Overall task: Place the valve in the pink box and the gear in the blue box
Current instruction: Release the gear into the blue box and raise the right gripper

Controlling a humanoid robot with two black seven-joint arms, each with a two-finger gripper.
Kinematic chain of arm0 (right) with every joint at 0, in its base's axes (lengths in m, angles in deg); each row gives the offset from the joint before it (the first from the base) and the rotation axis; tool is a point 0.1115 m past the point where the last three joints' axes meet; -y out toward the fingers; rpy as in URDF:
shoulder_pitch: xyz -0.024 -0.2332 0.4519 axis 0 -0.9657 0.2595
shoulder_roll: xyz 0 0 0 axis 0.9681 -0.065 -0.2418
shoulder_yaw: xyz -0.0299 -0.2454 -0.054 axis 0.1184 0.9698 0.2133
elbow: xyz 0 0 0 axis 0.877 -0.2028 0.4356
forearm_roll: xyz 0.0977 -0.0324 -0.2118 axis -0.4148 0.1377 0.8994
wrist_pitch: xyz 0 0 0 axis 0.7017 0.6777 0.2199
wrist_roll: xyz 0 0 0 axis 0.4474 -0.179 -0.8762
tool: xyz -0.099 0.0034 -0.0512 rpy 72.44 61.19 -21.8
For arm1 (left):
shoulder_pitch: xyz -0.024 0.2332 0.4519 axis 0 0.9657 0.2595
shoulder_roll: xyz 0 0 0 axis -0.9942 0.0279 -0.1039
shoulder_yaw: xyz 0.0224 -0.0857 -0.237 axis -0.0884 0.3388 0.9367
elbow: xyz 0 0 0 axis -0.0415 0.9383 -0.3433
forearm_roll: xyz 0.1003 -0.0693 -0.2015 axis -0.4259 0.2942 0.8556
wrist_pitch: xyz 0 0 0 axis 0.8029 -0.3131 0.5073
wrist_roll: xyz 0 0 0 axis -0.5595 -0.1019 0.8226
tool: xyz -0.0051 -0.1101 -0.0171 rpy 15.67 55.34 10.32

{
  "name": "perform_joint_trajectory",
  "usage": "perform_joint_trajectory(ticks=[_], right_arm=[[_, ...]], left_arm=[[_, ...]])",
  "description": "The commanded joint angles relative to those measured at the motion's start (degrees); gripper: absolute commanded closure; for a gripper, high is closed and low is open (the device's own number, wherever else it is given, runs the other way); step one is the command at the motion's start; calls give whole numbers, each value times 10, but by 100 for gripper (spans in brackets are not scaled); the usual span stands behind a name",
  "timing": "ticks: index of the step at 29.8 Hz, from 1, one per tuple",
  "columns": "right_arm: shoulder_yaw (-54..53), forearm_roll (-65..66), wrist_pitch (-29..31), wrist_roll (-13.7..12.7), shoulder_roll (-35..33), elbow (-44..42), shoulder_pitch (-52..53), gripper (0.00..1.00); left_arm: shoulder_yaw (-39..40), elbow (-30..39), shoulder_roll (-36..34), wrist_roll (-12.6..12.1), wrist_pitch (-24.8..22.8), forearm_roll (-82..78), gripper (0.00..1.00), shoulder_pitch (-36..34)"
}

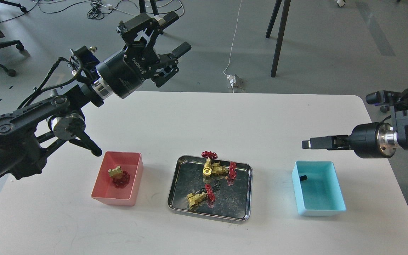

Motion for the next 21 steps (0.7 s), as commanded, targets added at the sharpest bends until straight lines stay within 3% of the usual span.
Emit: perform_joint_trajectory(ticks=[1,2,4,7,11,14,21], right_arm=[[-110,-272,-17,10,-1,-22,-9,0],[-131,-346,-18,26,0,-28,-12,0],[-172,-514,-20,97,9,-30,-25,0],[-202,-623,-19,188,42,-31,-44,0],[-220,-634,7,188,85,-73,-75,0],[-251,-649,105,188,122,-136,-118,0],[-296,-670,105,188,190,-258,-191,0]], left_arm=[[26,-27,4,0,-6,19,25,0],[30,-32,4,0,-10,27,25,-1],[38,-36,3,0,-29,63,25,1],[43,-55,1,0,-29,127,25,10],[47,-94,3,0,-29,184,21,14],[49,-126,7,0,-29,201,18,23],[49,-234,64,0,-29,197,14,33]])
